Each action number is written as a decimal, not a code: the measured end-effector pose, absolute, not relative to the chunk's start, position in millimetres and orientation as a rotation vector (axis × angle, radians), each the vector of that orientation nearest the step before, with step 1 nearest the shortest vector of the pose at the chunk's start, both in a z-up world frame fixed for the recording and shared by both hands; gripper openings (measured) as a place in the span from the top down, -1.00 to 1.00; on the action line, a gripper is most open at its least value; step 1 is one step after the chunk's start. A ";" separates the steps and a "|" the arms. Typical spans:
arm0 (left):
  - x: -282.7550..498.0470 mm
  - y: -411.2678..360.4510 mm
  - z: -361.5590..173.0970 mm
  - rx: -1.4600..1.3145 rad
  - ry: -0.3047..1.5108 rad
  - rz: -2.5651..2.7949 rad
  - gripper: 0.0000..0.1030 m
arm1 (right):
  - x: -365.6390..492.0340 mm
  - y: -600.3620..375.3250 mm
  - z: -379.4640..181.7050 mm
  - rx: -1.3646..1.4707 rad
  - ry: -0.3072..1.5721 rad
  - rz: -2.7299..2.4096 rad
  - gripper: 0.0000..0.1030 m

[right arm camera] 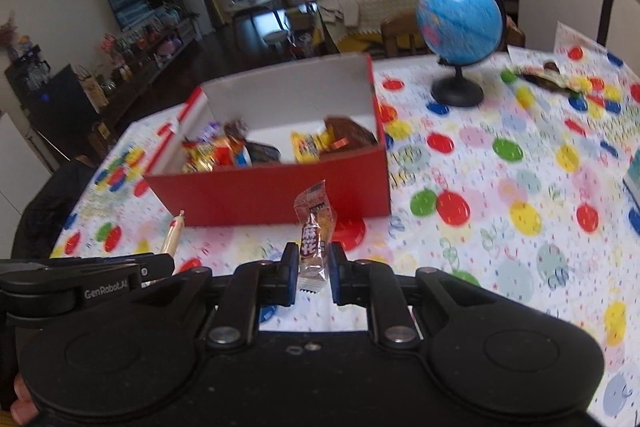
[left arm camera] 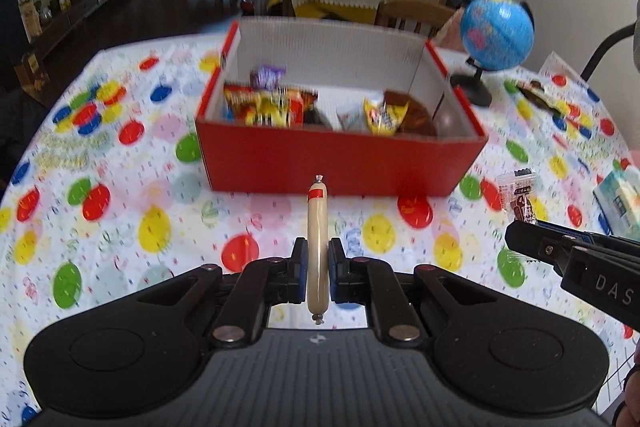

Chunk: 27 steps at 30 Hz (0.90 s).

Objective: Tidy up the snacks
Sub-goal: 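Carry the wooden stick and wrapped candy into the red box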

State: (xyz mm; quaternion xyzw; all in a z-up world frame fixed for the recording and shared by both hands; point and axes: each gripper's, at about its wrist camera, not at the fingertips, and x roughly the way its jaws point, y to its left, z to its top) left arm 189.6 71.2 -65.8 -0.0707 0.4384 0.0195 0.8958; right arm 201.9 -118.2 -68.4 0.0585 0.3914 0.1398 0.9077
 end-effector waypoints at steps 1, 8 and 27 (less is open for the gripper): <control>190.1 71.3 -60.7 -0.142 0.900 0.042 0.80 | 202.5 -117.3 -63.6 0.120 0.798 0.294 0.73; 203.5 76.6 -28.1 -0.121 0.852 0.046 0.80 | 214.2 -110.3 -37.0 0.098 0.745 0.330 0.73; 303.0 108.9 -17.9 -0.065 0.819 0.023 0.80 | 299.5 -70.8 -38.6 0.032 0.754 0.334 0.73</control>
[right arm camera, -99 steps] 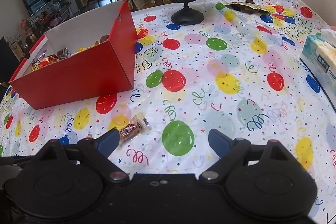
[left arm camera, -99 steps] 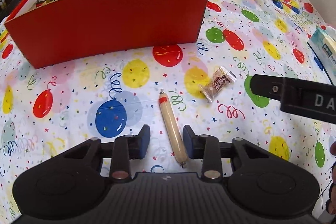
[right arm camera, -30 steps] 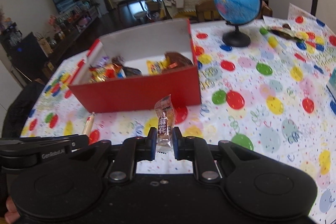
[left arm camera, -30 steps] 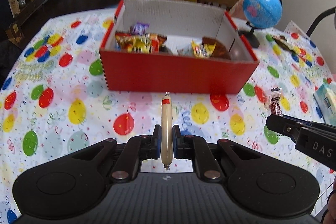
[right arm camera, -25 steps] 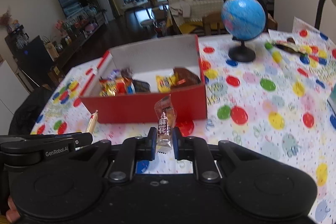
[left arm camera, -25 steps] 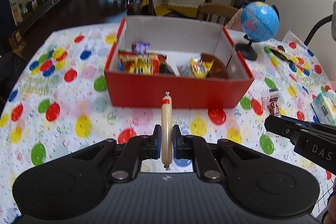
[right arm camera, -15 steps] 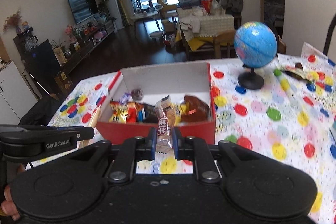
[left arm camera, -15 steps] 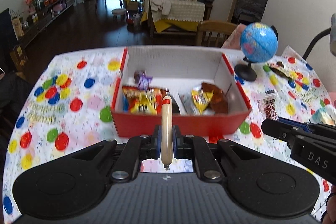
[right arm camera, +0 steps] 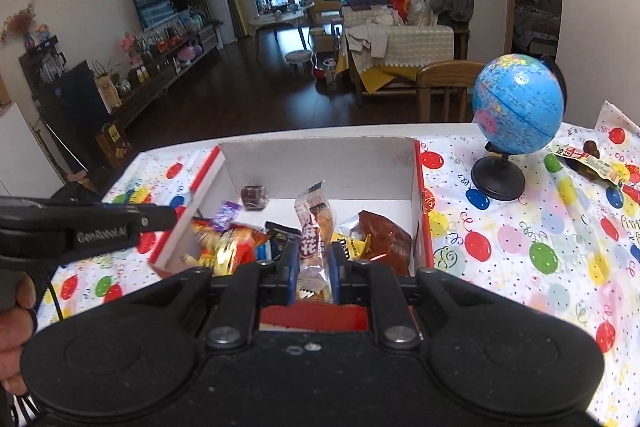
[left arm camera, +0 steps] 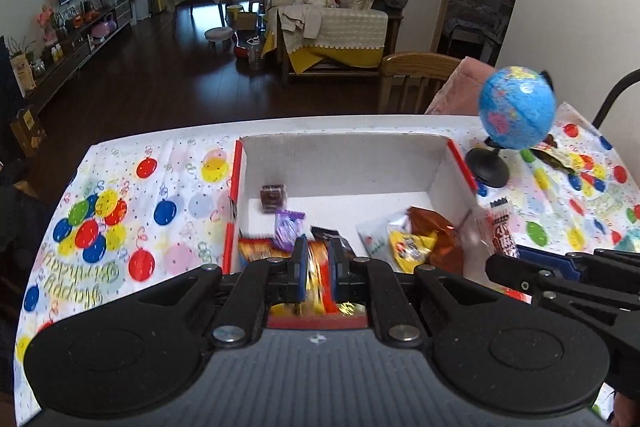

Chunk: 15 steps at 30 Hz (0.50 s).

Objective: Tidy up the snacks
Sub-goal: 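Carry the wooden stick and wrapped candy into the red box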

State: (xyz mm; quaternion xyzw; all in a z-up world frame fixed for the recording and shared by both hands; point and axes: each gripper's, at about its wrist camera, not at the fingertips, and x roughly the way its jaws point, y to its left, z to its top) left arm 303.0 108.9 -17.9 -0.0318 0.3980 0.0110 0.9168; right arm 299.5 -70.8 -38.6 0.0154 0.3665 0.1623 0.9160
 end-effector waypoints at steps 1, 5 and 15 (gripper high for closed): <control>309.5 111.7 -21.2 -0.062 0.825 0.025 0.80 | 304.9 -68.3 -41.9 0.025 0.761 0.330 0.73; 328.7 125.0 -35.0 -0.069 0.855 0.034 0.80 | 323.4 -61.8 -59.0 0.024 0.810 0.328 0.72; 346.3 129.2 -78.7 -0.056 0.950 0.033 0.80 | 351.8 -42.8 -99.0 -0.010 0.903 0.318 0.68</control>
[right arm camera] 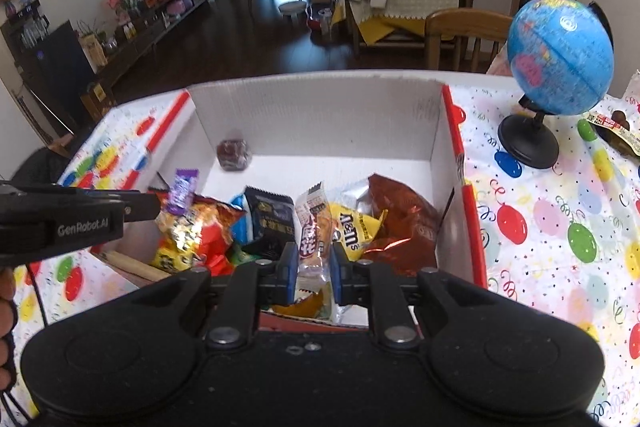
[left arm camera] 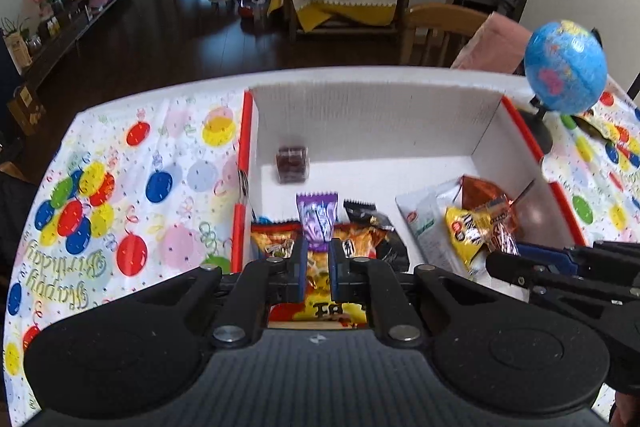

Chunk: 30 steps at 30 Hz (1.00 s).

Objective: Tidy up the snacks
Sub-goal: 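Carry the wooden stick and wrapped candy into the red box, then open both tools to release the stick and candy in the box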

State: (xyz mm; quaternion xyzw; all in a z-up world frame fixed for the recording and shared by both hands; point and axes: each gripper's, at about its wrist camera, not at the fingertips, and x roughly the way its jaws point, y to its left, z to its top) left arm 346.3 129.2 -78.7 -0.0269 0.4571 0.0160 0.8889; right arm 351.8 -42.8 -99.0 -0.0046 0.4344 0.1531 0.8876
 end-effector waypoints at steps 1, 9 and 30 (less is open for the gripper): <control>346.4 128.7 -81.4 -0.053 0.953 0.032 0.80 | 353.9 -42.9 -102.1 -0.011 0.909 0.317 0.66; 345.0 121.2 -92.0 -0.028 0.974 0.028 0.80 | 357.3 -43.9 -112.5 -0.012 0.952 0.324 0.53; 306.2 110.6 -59.2 -0.051 0.928 0.021 0.47 | 312.3 -66.6 -70.8 0.023 0.821 0.353 -0.18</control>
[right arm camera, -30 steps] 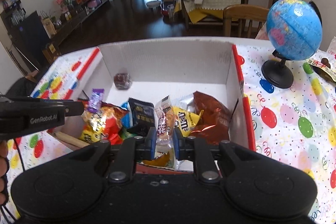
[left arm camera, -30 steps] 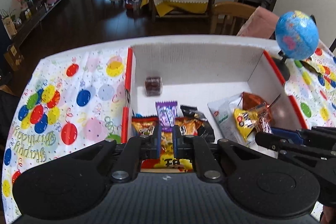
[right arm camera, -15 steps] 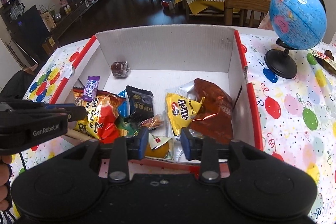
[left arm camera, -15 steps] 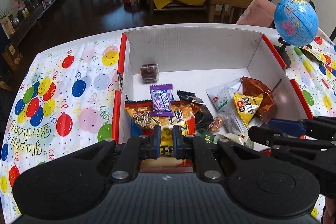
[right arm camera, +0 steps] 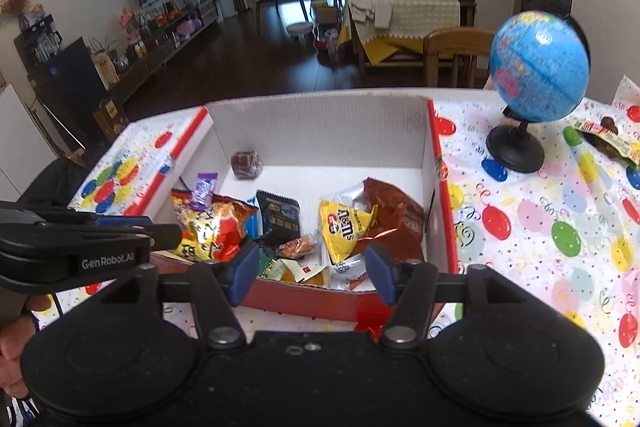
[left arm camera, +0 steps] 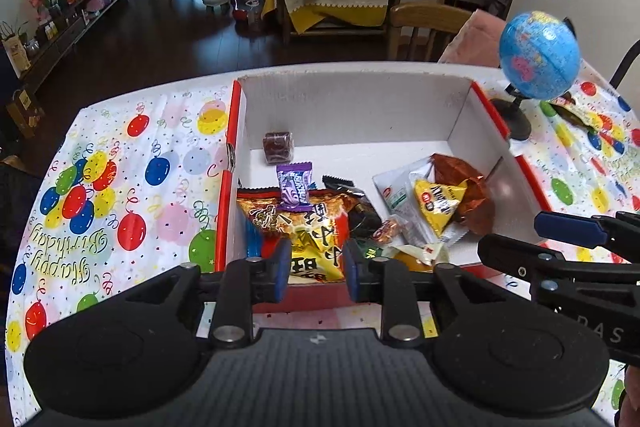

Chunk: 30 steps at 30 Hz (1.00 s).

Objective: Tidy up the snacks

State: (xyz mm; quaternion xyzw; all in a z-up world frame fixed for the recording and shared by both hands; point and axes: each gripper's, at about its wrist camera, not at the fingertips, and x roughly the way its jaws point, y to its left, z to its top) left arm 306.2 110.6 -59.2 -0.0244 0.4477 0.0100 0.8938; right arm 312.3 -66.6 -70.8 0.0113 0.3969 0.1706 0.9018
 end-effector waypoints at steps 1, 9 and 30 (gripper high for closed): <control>303.7 109.8 -56.6 -0.052 0.925 0.021 0.47 | 308.8 -68.2 -67.8 0.025 0.811 0.355 -0.20; 278.0 103.4 -36.4 -0.061 0.888 0.017 0.39 | 279.9 -81.3 -46.3 0.035 0.735 0.368 -0.49; 204.2 86.9 6.7 -0.112 0.745 -0.031 -0.81 | 205.1 -114.8 -6.7 0.145 0.547 0.377 -0.99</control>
